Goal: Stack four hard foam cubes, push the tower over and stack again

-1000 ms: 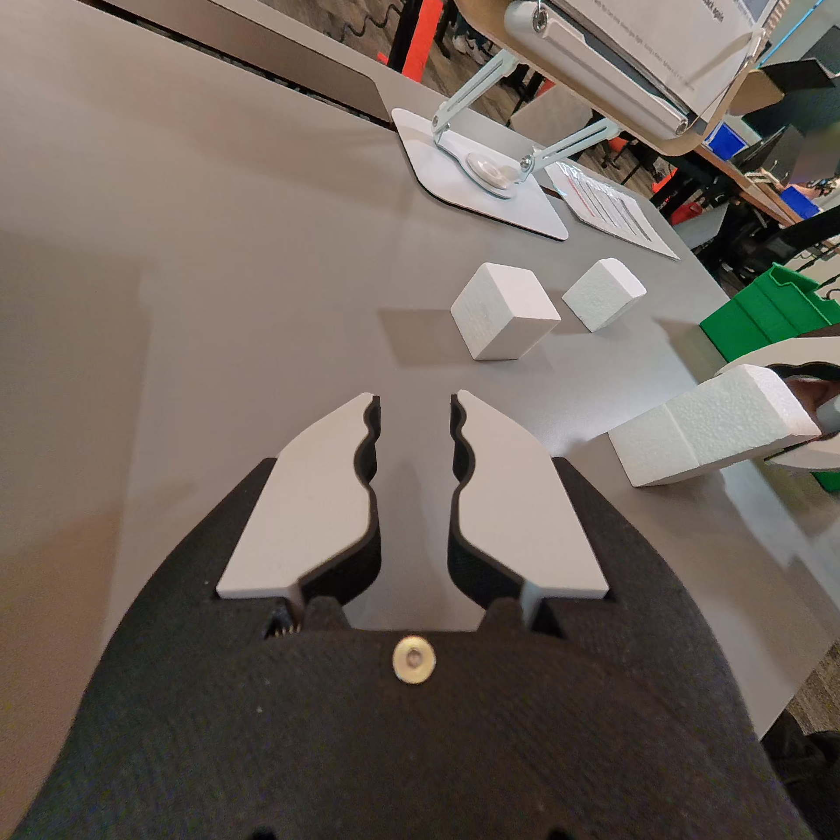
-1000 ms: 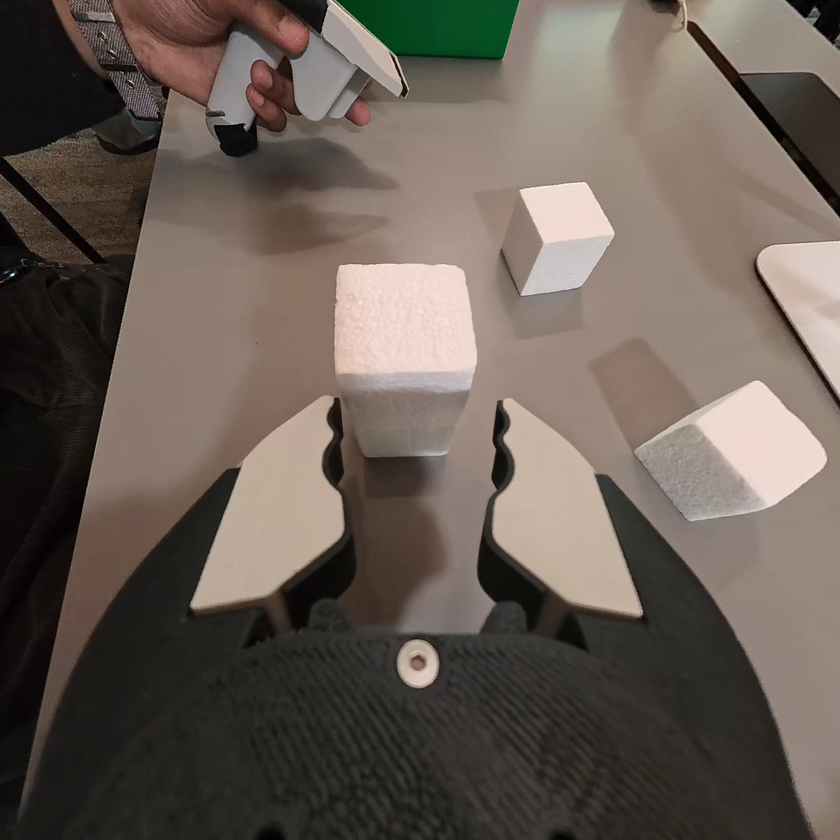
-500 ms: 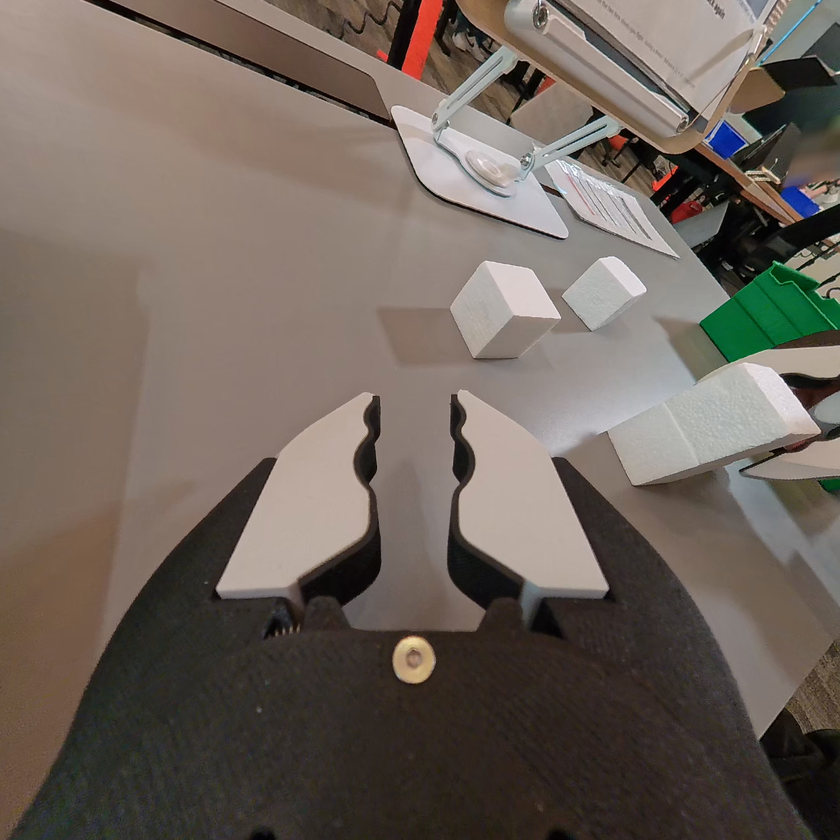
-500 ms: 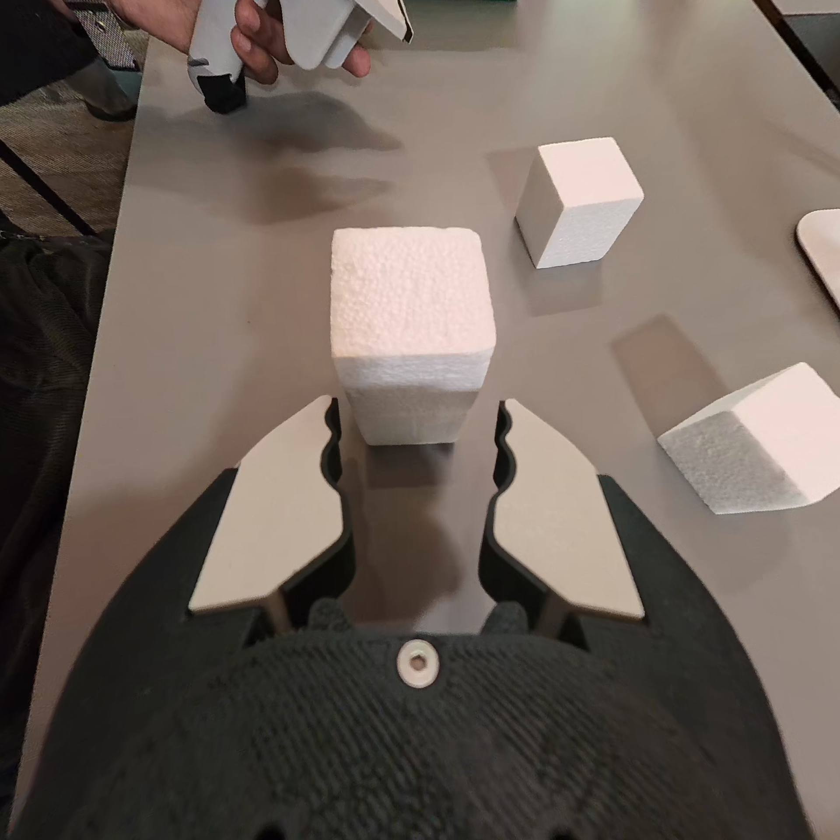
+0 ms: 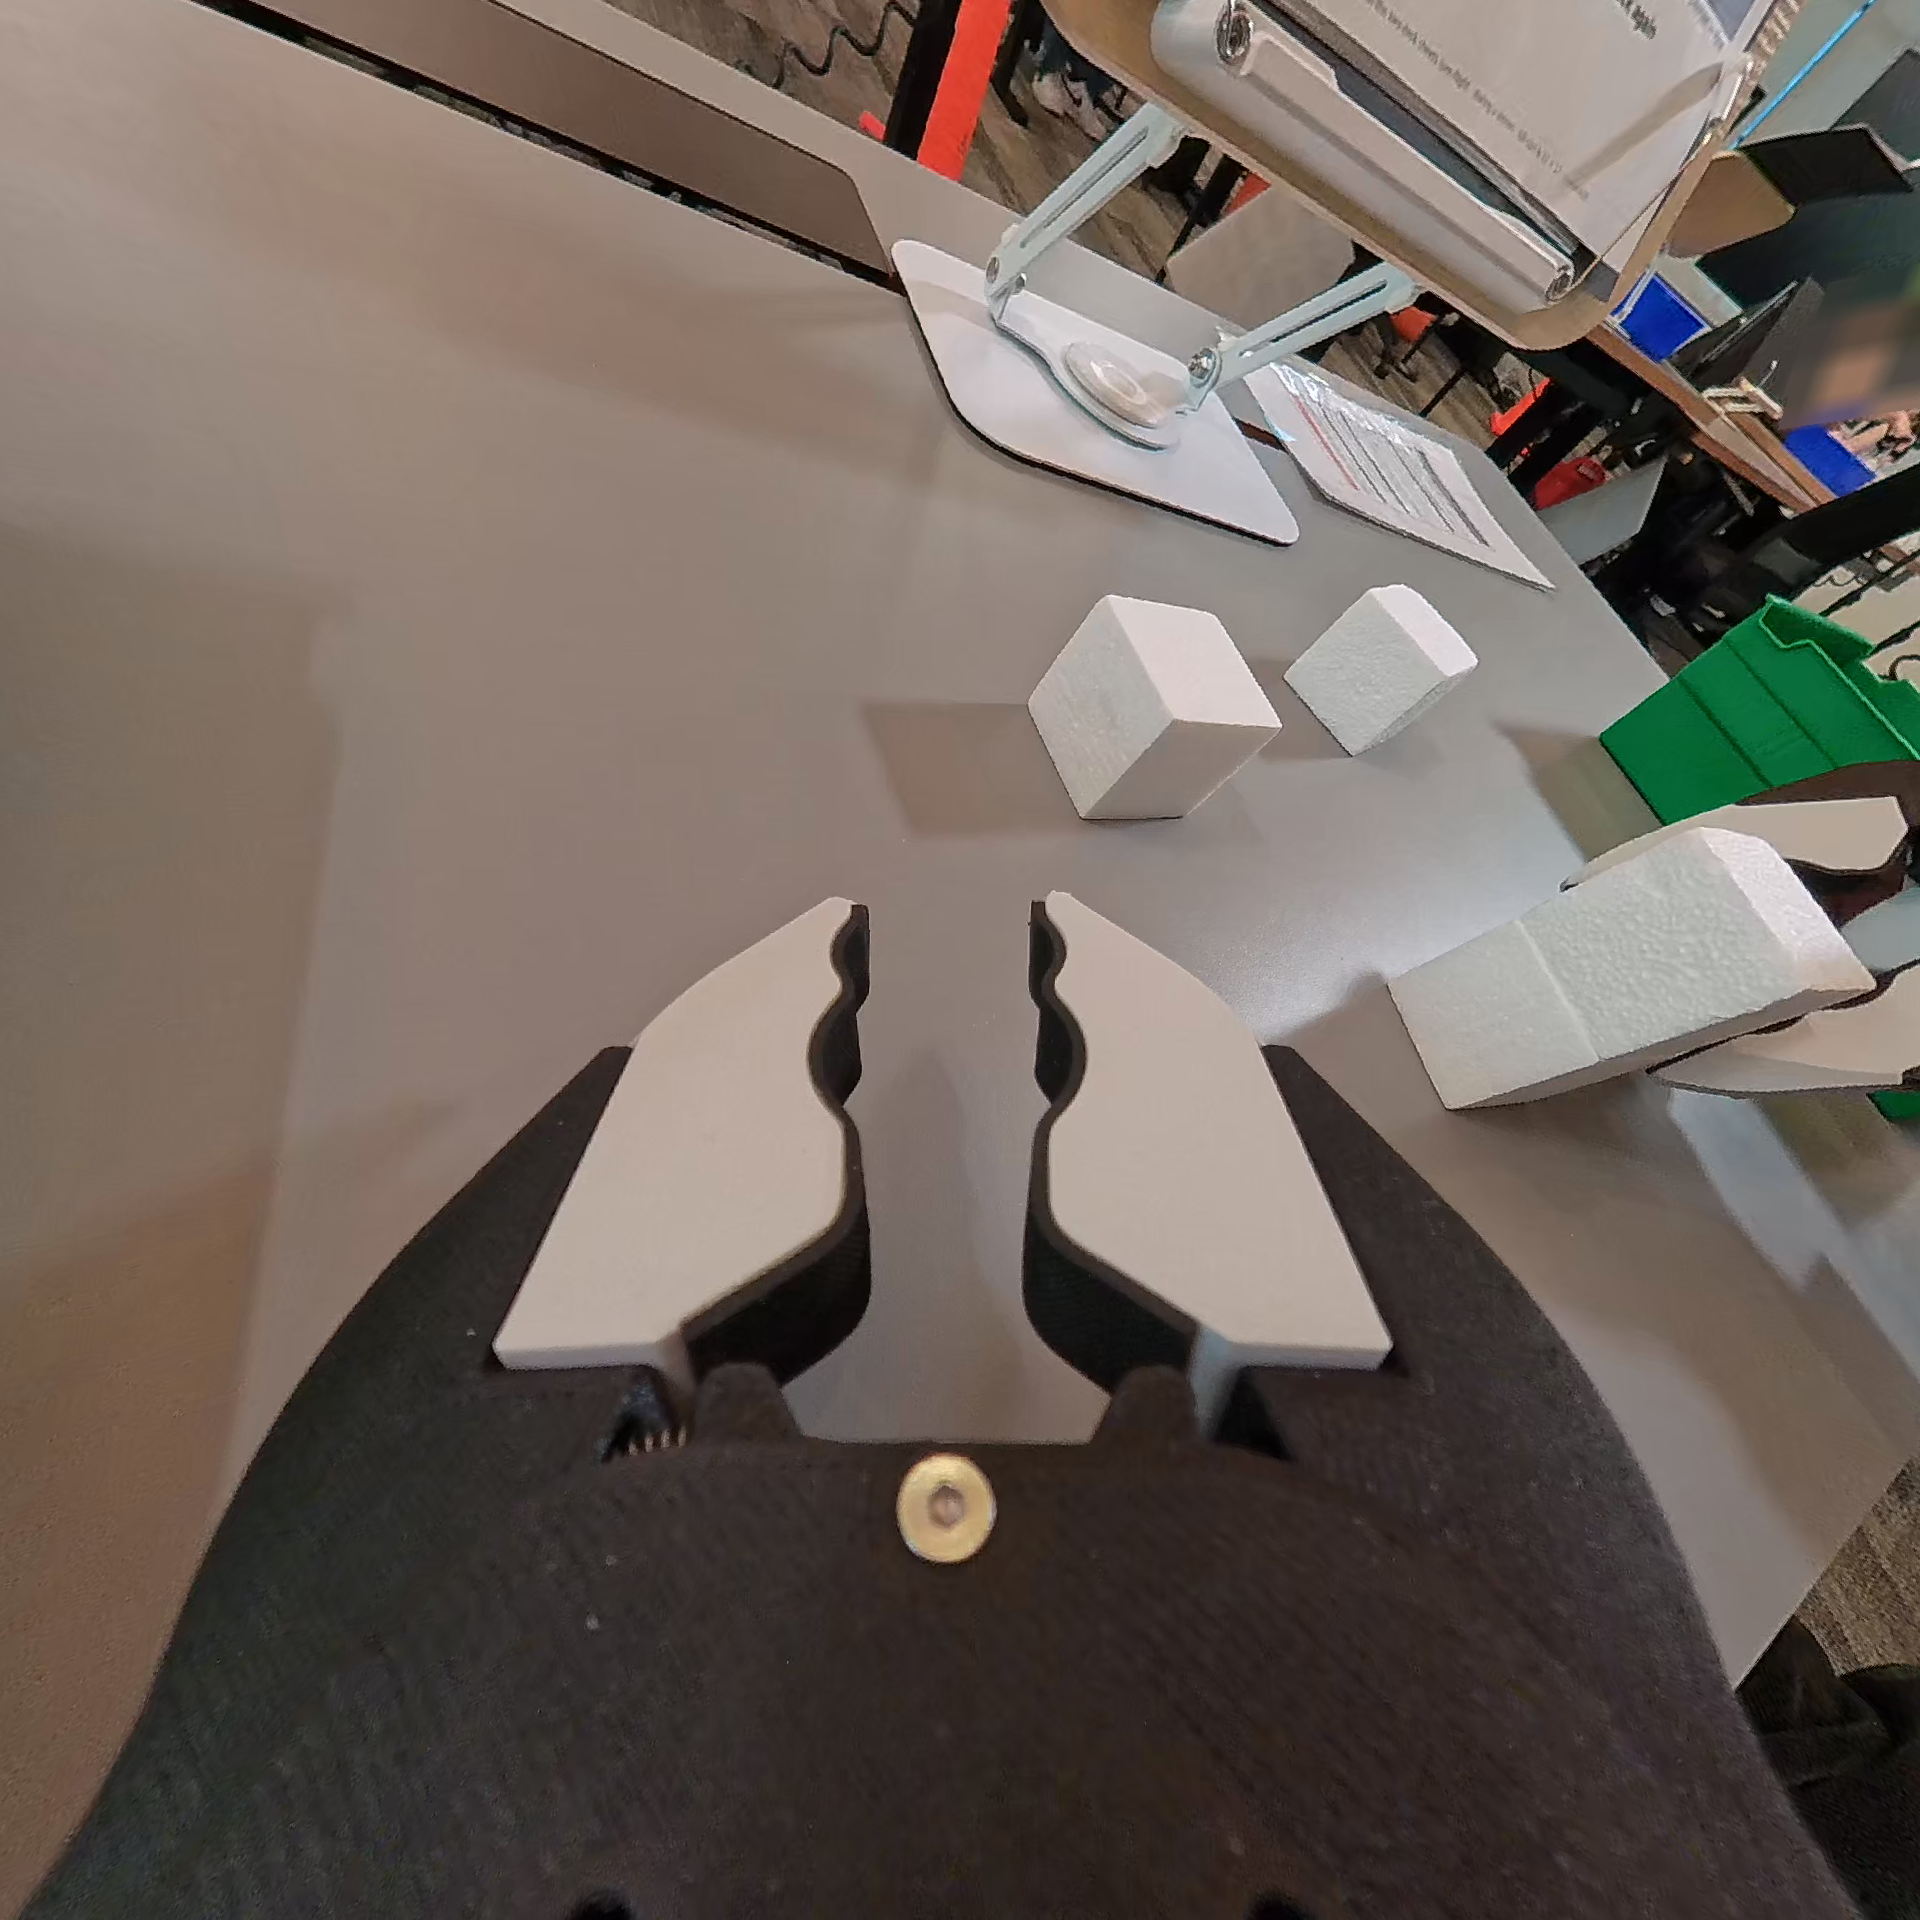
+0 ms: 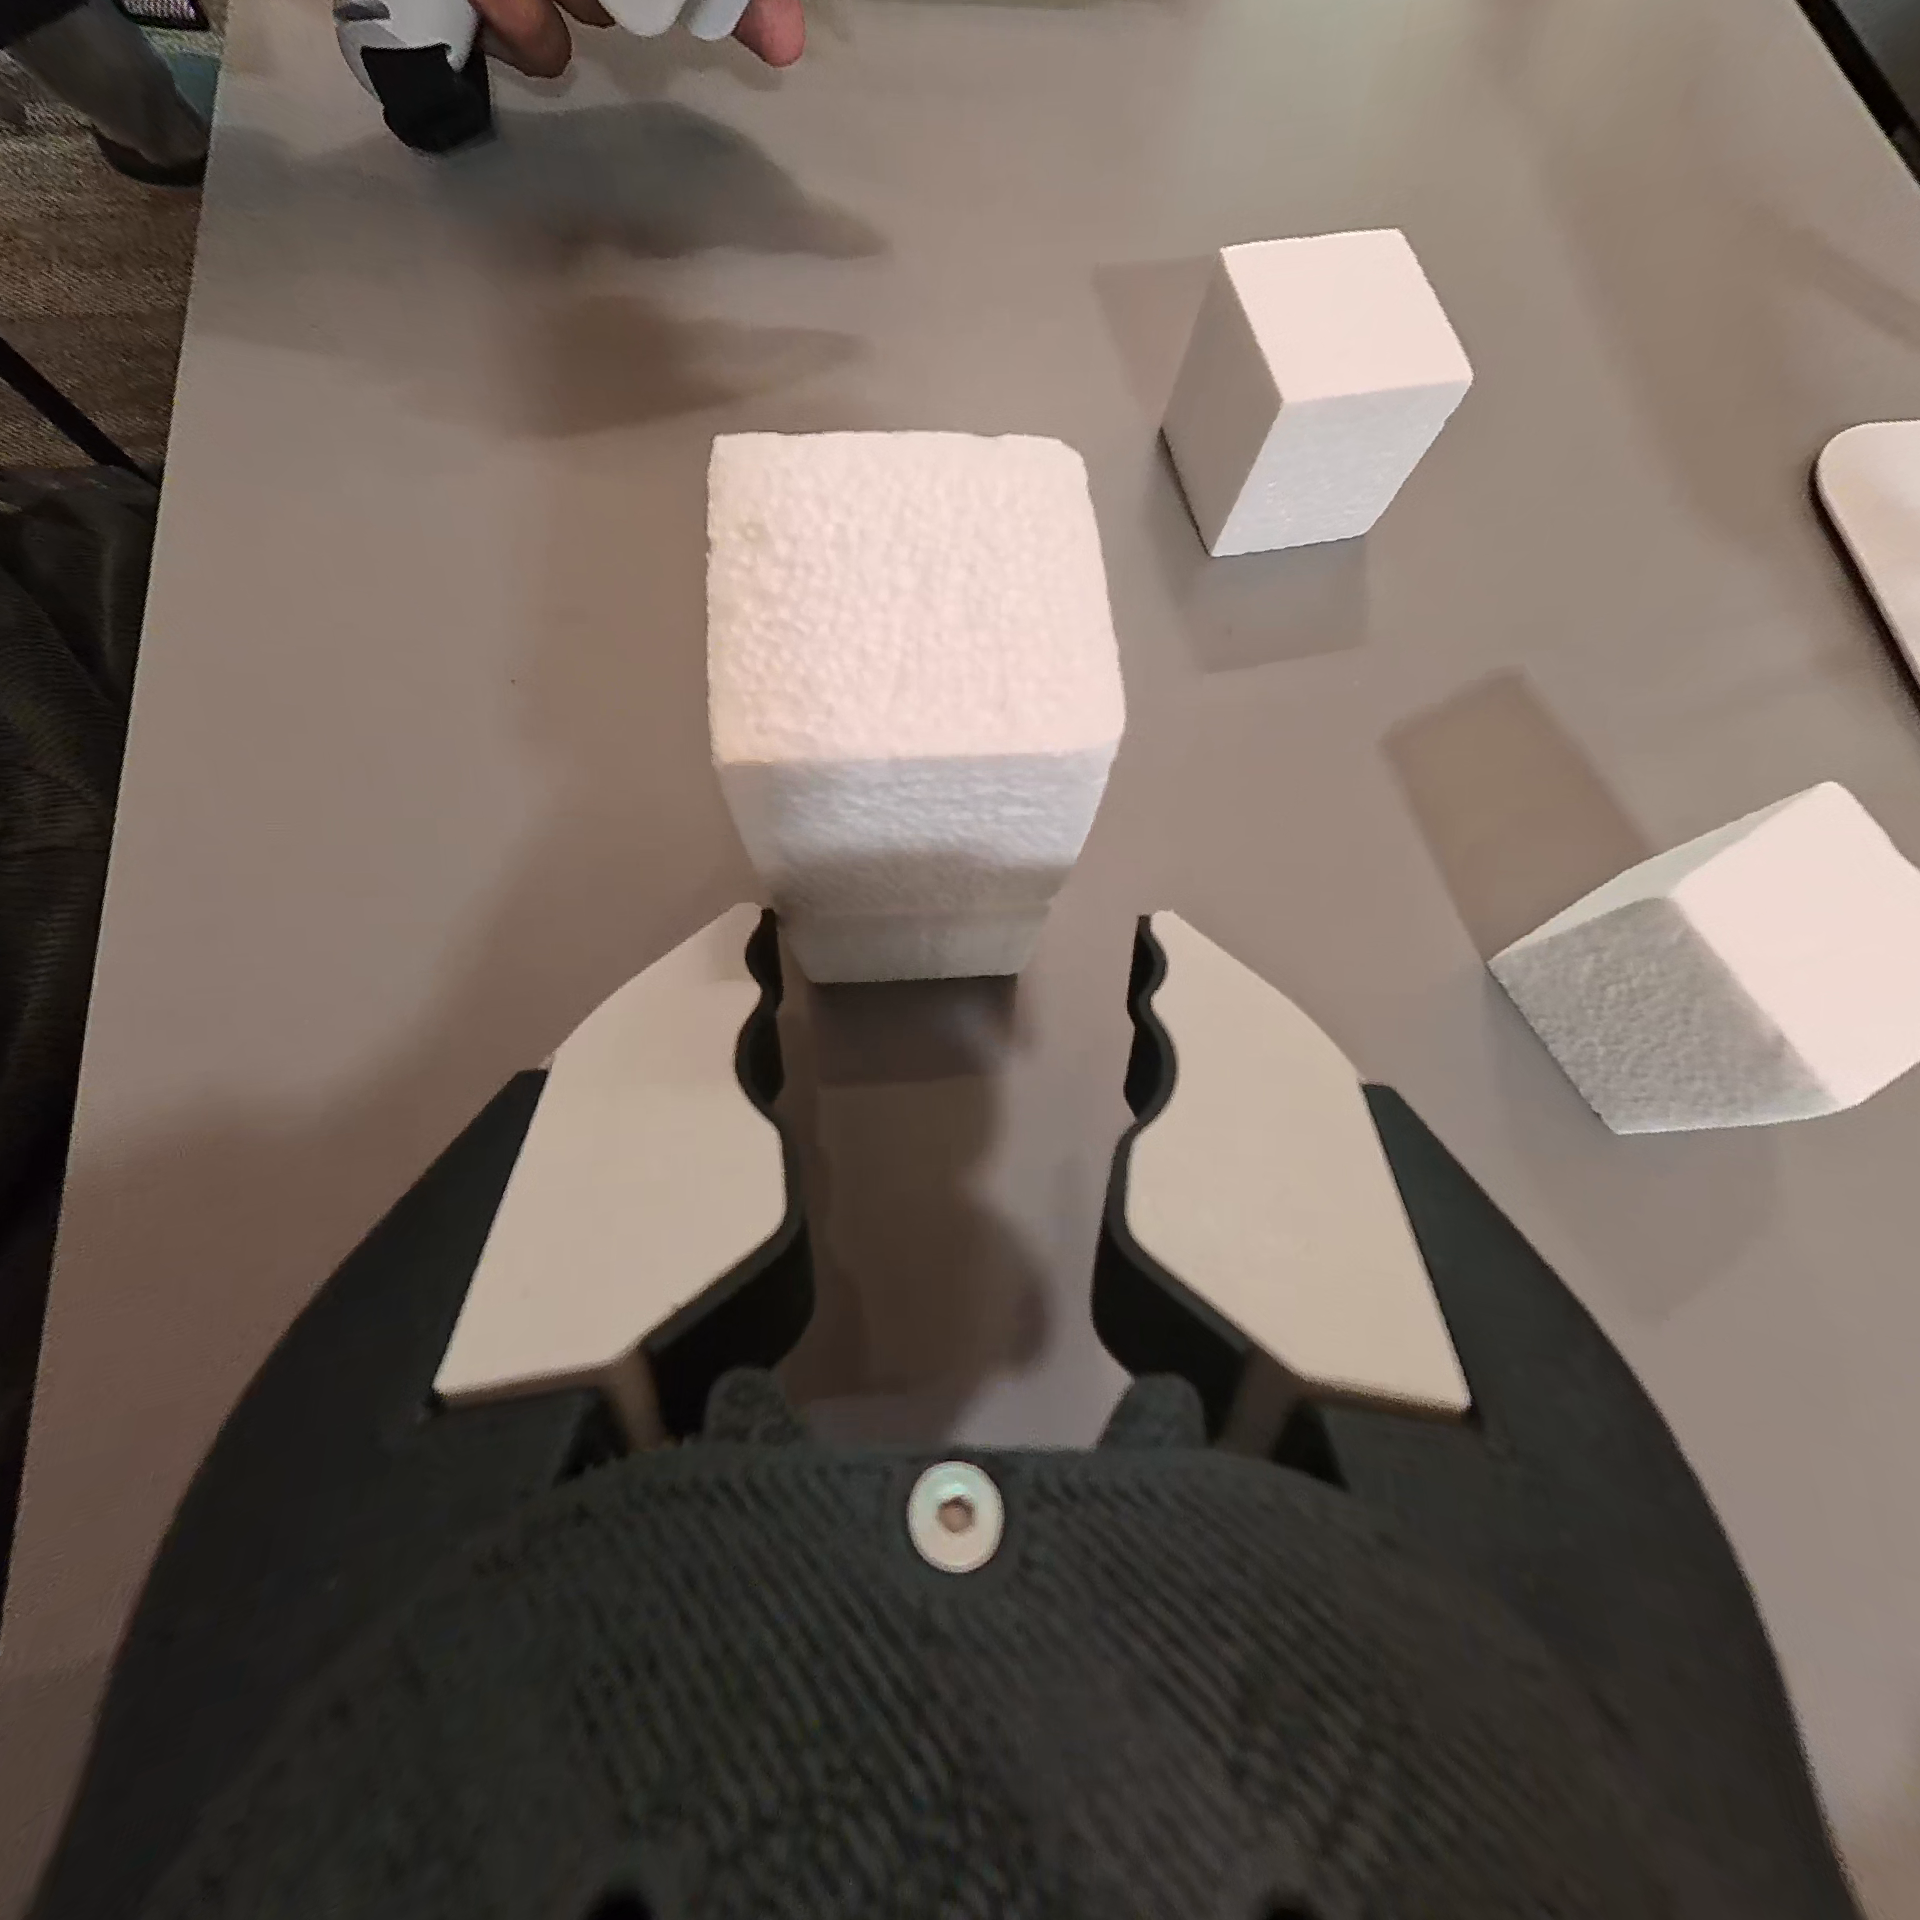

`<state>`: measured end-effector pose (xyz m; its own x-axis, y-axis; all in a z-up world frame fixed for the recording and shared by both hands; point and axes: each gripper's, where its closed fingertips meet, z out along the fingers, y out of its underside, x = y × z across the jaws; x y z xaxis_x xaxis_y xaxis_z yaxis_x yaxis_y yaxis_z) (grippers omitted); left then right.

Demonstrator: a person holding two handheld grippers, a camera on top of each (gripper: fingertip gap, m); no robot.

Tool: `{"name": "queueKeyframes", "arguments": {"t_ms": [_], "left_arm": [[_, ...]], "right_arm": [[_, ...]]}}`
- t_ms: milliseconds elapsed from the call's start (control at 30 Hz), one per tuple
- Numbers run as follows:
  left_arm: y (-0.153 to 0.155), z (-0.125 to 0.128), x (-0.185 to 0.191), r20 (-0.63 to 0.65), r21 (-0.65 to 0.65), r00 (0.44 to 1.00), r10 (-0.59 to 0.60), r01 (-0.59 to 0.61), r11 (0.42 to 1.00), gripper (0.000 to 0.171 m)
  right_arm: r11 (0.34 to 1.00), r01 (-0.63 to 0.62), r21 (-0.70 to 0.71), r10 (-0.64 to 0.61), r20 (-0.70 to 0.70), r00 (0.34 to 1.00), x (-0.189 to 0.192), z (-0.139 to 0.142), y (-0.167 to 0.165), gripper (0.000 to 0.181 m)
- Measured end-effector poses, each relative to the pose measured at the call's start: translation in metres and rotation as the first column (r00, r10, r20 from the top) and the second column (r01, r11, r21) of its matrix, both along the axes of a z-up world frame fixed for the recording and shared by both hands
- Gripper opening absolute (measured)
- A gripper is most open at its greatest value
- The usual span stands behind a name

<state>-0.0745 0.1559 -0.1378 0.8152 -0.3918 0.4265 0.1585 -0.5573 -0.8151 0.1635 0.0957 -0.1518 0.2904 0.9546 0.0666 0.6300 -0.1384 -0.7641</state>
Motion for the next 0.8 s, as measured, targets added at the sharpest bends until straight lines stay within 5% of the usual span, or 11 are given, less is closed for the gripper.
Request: {"name": "queueKeyframes", "arguments": {"t_ms": [500, 633, 800], "left_arm": [[0.0, 0.001, 0.0, 0.007, 0.003, 1.0, 0.0, 0.0, 1.0, 0.03], [0.0, 0.001, 0.0, 0.007, 0.004, 1.0, 0.0, 0.0, 1.0, 0.03], [0.0, 0.0, 0.001, -0.002, 0.003, 1.0, -0.003, 0.003, 1.0, 0.03]], "right_arm": [[0.994, 0.066, -0.089, -0.062, 0.055, 0.997, 0.031, -0.008, 0.0, 0.074], [0.968, 0.246, -0.043, -0.247, -0.029, 0.969, 0.056, 0.002, 0.03, 0.073], [0.729, 0.673, 0.12, -0.65, -0.184, 0.737, 0.093, 0.033, 0.097, 0.077]]}}
